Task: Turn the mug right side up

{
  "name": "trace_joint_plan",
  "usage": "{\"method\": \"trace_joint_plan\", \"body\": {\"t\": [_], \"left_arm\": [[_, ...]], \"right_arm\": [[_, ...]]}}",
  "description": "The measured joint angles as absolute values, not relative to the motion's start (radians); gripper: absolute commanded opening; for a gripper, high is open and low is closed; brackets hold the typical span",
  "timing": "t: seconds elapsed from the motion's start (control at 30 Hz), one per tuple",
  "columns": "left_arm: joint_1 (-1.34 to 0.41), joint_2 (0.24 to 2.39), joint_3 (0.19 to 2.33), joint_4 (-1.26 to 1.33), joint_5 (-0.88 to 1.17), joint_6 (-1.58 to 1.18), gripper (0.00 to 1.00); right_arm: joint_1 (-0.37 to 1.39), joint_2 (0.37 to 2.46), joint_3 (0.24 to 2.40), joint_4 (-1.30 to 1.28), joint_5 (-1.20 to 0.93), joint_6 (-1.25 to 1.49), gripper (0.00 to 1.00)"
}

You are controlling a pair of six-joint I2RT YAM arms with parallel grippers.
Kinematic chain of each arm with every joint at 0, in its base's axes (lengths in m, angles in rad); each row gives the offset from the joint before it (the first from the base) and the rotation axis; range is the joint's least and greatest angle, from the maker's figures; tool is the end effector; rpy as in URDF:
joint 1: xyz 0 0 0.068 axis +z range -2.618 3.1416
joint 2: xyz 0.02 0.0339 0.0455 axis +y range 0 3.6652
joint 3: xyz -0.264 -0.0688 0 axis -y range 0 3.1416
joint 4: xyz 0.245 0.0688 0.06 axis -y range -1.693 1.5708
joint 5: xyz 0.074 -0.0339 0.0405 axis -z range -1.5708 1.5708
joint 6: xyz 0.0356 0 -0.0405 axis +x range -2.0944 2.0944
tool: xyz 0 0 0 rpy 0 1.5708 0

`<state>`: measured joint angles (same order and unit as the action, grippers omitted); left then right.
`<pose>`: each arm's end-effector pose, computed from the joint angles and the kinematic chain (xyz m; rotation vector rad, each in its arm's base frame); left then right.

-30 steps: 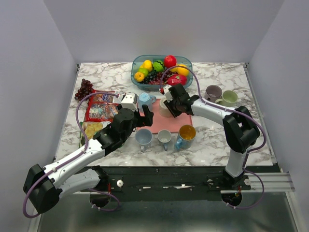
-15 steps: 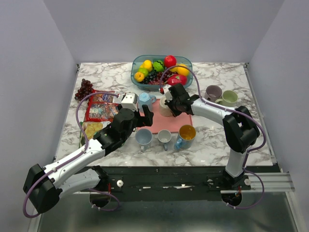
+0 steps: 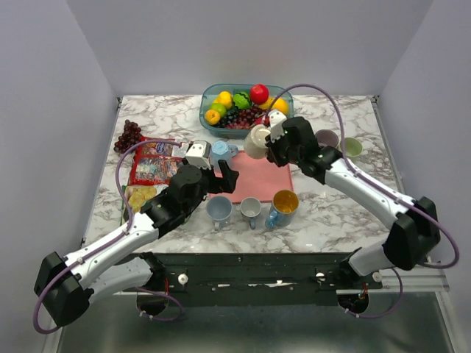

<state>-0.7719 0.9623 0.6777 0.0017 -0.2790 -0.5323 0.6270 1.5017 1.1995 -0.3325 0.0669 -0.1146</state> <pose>0.1681 -0.1499 0.2887 0.0280 1.8928 -0.6475 0.2781 0.1986 0.2963 -0.7665 2.0749 0.2117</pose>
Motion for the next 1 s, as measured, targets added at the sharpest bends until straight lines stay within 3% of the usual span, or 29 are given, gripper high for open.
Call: {"method": "trace_joint_plan", "body": {"t": [0.5,0.6,0.77,1.0], "left_arm": [[-0.778,0.950,0.637,0.434,0.101,-0.611,0.99],[-0.784,1.000,0.648,0.524,0.139,-0.652,0.96],[-0.793,1.083,0.692,0.639,0.195,-0.723,0.78],[-0.831,1.171,0.794,0.784,0.311,-0.784,0.79]], "right_arm": [[0.626,1.032,1.093,-0.161,-0.231,0.185,0.01],[0.626,0.972,1.082,-0.107,-0.297,0.239,0.01],[0.626,0.893,1.078,-0.048,-0.378,0.303,0.01],[0.626,0.830,1.066,-0.006,-0.416,0.349,0.01]]}}
